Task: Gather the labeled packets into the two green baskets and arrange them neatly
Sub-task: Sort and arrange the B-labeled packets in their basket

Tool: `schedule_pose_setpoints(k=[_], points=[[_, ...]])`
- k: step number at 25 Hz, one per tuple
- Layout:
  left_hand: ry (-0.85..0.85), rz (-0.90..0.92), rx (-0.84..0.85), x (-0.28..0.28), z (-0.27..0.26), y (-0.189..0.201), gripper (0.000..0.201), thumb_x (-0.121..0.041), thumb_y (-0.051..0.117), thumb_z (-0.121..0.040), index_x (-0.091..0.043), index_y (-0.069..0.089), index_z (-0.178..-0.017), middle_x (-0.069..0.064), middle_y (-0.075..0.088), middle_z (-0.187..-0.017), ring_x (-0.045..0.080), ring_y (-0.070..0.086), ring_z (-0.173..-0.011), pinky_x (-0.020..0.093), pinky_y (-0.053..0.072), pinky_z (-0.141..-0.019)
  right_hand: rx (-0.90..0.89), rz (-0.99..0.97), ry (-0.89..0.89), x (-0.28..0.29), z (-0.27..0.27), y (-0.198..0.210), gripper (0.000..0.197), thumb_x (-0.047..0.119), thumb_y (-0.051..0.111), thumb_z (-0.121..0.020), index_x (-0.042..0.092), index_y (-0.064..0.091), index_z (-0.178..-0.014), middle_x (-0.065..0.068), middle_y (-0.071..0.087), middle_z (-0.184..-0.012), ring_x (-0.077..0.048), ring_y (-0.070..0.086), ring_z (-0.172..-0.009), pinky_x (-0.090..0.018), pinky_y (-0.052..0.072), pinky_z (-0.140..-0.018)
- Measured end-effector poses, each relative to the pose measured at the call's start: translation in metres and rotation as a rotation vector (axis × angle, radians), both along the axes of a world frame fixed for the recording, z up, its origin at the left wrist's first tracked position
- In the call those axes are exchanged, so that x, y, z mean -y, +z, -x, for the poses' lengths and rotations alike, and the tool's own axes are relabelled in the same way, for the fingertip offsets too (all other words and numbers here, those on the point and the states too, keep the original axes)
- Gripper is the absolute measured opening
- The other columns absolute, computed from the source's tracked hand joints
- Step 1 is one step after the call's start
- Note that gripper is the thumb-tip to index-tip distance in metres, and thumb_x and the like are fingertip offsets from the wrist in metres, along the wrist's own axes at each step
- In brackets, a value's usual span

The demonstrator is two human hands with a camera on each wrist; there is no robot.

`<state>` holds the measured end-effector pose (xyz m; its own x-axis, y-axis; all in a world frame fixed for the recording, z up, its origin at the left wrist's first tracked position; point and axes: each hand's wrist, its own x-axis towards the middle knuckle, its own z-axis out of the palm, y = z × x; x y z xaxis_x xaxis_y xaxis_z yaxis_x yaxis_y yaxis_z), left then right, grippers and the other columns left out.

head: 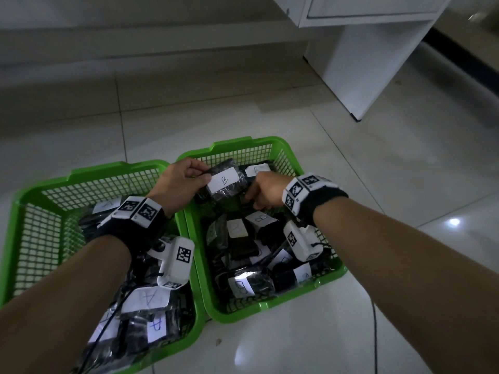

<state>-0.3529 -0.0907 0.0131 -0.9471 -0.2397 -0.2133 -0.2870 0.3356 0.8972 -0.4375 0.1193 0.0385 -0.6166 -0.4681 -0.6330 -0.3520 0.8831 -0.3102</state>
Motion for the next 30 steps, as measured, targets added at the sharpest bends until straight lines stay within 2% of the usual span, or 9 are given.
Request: schedule_pose_setpoints(k=[2, 5, 8, 12, 16, 19, 22, 26, 30], points=[[0.003, 0.008, 0.001, -0.001, 0.000, 0.002, 0.017, -0.021, 0.072, -0.086, -0.023, 0.068, -0.103, 0.003, 0.075, -0.097, 0.023, 0.070, -0.094, 0.046, 0.056, -0.091, -0.080, -0.048, 0.103, -0.001, 0.000, -0.005, 0.032, 0.008, 0.069, -0.092, 0.021, 0.076, -0.121, 0.001, 0.073, -0.121, -0.021, 0.069, -0.107, -0.021, 0.049, -0.084], [-0.035, 0.149, -0.010, -0.005, -0.001, 0.005, 0.018, -0.021, 0.068, -0.090, -0.019, 0.066, -0.108, 0.000, 0.071, -0.102, 0.014, 0.067, -0.090, 0.023, 0.051, -0.070, -0.154, -0.074, 0.082, -0.005, 0.005, -0.004, 0.029, 0.011, 0.070, -0.091, 0.019, 0.077, -0.118, -0.004, 0.073, -0.122, -0.025, 0.069, -0.107, -0.029, 0.053, -0.095], [-0.101, 0.306, -0.030, -0.012, -0.002, 0.013, 0.019, -0.019, 0.063, -0.092, -0.024, 0.065, -0.109, -0.005, 0.066, -0.102, 0.005, 0.060, -0.082, 0.015, 0.038, -0.058, -0.124, -0.011, -0.008, -0.015, 0.003, 0.003, 0.029, 0.027, 0.079, -0.087, 0.016, 0.077, -0.114, -0.001, 0.073, -0.115, -0.024, 0.067, -0.104, -0.033, 0.055, -0.090], [-0.236, 0.413, -0.058, -0.020, -0.006, 0.014, 0.022, -0.008, 0.055, -0.091, -0.022, 0.066, -0.104, -0.005, 0.066, -0.094, -0.004, 0.053, -0.062, 0.006, 0.036, -0.045, 0.004, -0.014, 0.006, -0.021, -0.017, -0.003, 0.075, 0.043, 0.086, -0.077, 0.015, 0.057, -0.141, -0.001, 0.063, -0.133, -0.022, 0.061, -0.117, -0.025, 0.045, -0.087], [-0.448, 0.600, -0.005, -0.027, -0.006, 0.016, 0.023, -0.012, 0.047, -0.096, -0.017, 0.066, -0.108, -0.001, 0.067, -0.094, 0.007, 0.058, -0.068, 0.013, 0.037, -0.052, 0.056, 0.098, -0.121, -0.027, -0.018, 0.005, 0.061, 0.034, 0.090, -0.074, 0.016, 0.067, -0.127, 0.001, 0.067, -0.121, -0.021, 0.064, -0.111, -0.028, 0.052, -0.084], [-0.660, 0.703, 0.035, -0.030, -0.008, 0.016, 0.025, -0.018, 0.050, -0.097, -0.016, 0.070, -0.112, 0.002, 0.069, -0.111, 0.017, 0.063, -0.096, 0.026, 0.048, -0.079, 0.057, 0.107, -0.169, -0.035, -0.010, 0.022, 0.029, 0.032, 0.078, -0.084, 0.014, 0.075, -0.107, -0.004, 0.073, -0.105, -0.023, 0.069, -0.096, -0.034, 0.056, -0.081], [-0.758, 0.695, 0.086, -0.031, -0.011, 0.015, 0.028, -0.022, 0.051, -0.099, -0.017, 0.068, -0.121, 0.000, 0.064, -0.123, 0.017, 0.058, -0.114, 0.028, 0.044, -0.097, 0.080, 0.164, -0.311, -0.046, 0.002, 0.036, 0.021, 0.023, 0.072, -0.087, 0.006, 0.073, -0.098, -0.010, 0.076, -0.089, -0.019, 0.069, -0.070, -0.030, 0.055, -0.062], [-0.753, 0.675, 0.059, -0.027, -0.009, 0.011, 0.029, -0.017, 0.057, -0.094, -0.016, 0.063, -0.122, 0.003, 0.066, -0.118, 0.020, 0.060, -0.108, 0.029, 0.047, -0.091, -0.022, 0.235, -0.512, -0.058, 0.017, 0.050, 0.019, 0.015, 0.071, -0.087, -0.001, 0.070, -0.097, -0.010, 0.071, -0.079, -0.016, 0.059, -0.055, -0.023, 0.041, -0.043], [-0.577, 0.505, -0.068, -0.020, -0.005, 0.008, 0.026, -0.012, 0.066, -0.086, -0.018, 0.063, -0.112, -0.005, 0.068, -0.100, 0.014, 0.066, -0.090, 0.037, 0.055, -0.085, -0.019, 0.408, -0.711, -0.059, 0.016, 0.044, 0.019, 0.010, 0.073, -0.087, -0.002, 0.069, -0.101, -0.012, 0.075, -0.083, -0.018, 0.064, -0.060, -0.024, 0.041, -0.045]])
